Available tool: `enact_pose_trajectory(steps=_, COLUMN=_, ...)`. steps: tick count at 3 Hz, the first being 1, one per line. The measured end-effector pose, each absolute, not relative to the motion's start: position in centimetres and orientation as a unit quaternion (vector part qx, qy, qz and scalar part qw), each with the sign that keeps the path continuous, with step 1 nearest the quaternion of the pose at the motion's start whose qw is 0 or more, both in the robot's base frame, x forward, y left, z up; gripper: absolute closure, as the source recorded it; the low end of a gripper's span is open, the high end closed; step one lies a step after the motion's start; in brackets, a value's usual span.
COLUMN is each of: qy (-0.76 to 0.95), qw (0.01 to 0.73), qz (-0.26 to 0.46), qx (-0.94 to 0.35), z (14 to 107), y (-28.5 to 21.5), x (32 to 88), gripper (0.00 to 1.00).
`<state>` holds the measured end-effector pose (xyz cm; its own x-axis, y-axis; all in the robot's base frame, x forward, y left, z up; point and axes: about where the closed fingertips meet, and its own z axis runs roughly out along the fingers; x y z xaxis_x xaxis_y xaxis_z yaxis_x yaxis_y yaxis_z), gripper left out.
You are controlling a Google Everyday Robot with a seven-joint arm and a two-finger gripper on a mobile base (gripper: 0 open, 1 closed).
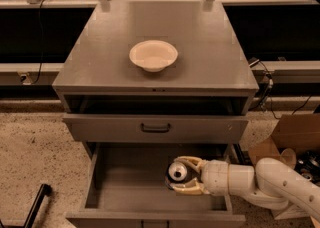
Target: Pick pepsi can from middle drawer and place on counter
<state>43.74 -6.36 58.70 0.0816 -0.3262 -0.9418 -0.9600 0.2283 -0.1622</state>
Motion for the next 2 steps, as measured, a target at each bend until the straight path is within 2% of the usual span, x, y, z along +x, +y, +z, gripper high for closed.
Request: enact_pose_trajectory(steps=2, qy=0.585, qw=0.474, qz=0.305, qx=-0.584, z=72.6, y=-7.6, x=39.9, gripper=1.00)
